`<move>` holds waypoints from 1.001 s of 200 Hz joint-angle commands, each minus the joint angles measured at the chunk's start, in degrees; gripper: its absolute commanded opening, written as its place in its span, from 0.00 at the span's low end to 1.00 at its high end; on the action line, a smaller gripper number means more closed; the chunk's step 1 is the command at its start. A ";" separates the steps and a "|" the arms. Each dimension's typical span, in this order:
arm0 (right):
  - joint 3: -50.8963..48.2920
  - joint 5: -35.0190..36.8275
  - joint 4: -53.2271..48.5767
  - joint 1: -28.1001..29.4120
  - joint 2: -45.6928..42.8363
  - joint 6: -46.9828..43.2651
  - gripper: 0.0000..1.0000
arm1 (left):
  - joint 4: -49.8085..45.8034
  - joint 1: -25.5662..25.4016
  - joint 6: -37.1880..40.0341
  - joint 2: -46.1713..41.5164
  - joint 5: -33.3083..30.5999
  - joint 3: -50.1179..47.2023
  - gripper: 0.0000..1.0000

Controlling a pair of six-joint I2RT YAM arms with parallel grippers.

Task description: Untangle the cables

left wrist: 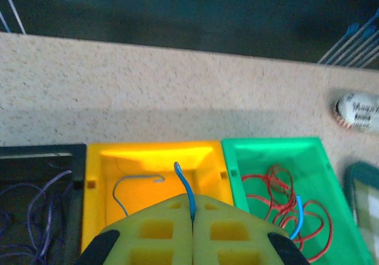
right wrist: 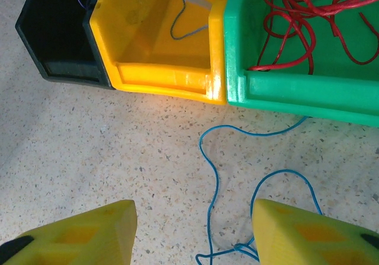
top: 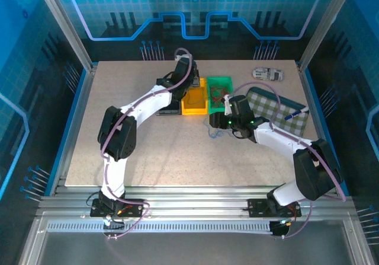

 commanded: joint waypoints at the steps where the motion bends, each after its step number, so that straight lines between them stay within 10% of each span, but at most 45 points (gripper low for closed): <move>1: 0.01 1.18 -0.19 -0.27 0.05 0.43 0.54 | -9.66 -0.10 2.88 3.61 -3.85 3.58 0.00; 93: -0.21 1.12 -0.77 -0.63 -1.04 -0.06 0.54 | -15.37 -1.24 2.12 10.88 -3.92 10.16 0.00; 123: -0.03 1.02 -1.43 -0.70 -1.42 -0.63 0.54 | -16.92 -1.28 2.18 12.41 -3.27 14.08 0.16; 149: 0.24 1.03 -1.82 -0.75 -1.65 -0.82 0.54 | -16.66 -1.27 2.49 11.92 -3.49 16.11 0.49; 200: -0.10 0.25 -2.28 -0.58 -0.92 -0.77 0.54 | -10.52 -1.20 1.32 3.61 -4.74 10.10 0.53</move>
